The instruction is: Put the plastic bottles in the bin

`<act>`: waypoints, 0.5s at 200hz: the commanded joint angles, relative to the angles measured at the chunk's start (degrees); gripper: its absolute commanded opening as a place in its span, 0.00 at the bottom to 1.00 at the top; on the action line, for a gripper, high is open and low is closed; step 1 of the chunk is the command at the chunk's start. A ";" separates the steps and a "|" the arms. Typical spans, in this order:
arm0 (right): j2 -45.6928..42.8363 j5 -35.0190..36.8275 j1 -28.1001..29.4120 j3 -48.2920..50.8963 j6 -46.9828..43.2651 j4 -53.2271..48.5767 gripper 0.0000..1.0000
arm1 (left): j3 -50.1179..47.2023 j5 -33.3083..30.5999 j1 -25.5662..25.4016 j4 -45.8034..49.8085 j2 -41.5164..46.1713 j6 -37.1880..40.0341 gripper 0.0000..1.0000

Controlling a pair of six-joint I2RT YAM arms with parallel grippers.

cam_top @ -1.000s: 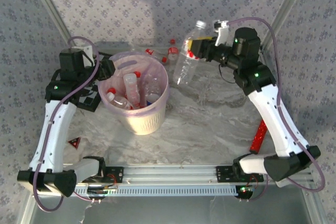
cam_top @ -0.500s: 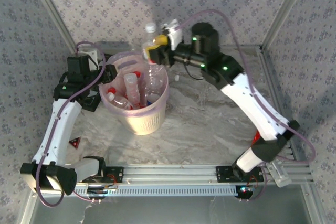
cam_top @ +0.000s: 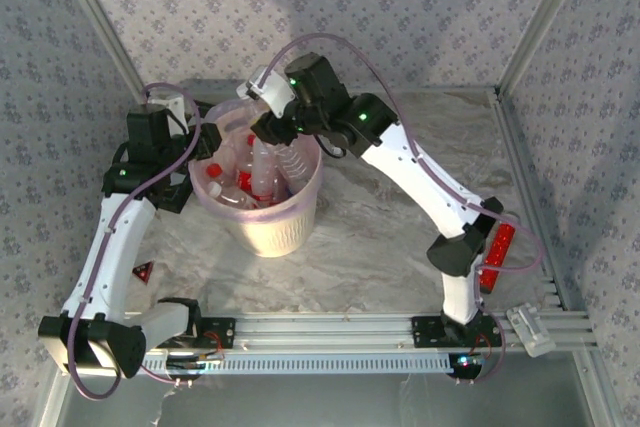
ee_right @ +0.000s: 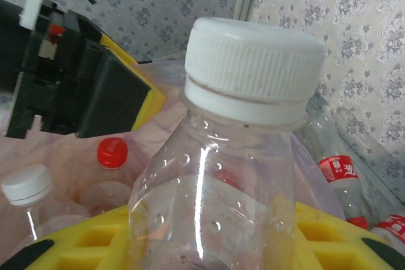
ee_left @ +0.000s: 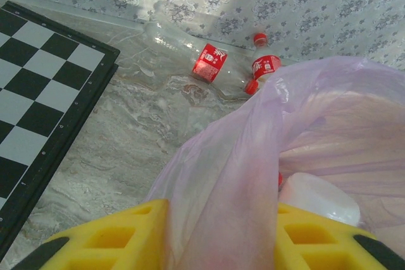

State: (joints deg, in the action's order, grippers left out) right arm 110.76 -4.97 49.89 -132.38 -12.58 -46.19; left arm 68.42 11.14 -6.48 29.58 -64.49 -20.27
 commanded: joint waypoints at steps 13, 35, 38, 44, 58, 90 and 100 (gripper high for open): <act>7.18 5.78 0.21 -1.26 -2.40 -17.82 0.28 | -2.02 1.70 -0.64 2.04 -0.11 -0.91 0.39; 8.62 4.83 0.31 -1.26 -2.33 -18.98 0.29 | -2.24 1.78 -0.77 2.07 0.02 -0.98 0.39; 8.55 4.69 0.32 -1.12 -2.14 -18.68 0.29 | -2.34 1.84 -0.78 2.04 -0.02 -0.99 0.39; 8.03 3.44 0.25 -0.88 -1.54 -17.96 0.29 | -2.42 2.00 -0.77 1.88 0.12 -1.00 0.39; 4.83 1.30 -0.04 1.38 0.47 -12.14 0.29 | -2.67 2.20 -0.99 1.32 0.31 -1.32 0.39; -7.27 -1.22 -0.67 15.43 3.16 12.16 0.30 | -2.92 2.40 -1.70 0.72 0.56 -1.92 0.38; -10.01 -0.83 -0.76 19.66 2.80 19.03 0.30 | -3.03 2.32 -1.88 0.74 0.64 -1.97 0.38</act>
State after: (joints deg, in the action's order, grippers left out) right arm 106.28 -3.79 49.47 -121.14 -12.64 -36.38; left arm 67.16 11.35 -7.20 27.03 -63.94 -21.15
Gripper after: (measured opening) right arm 0.426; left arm 0.384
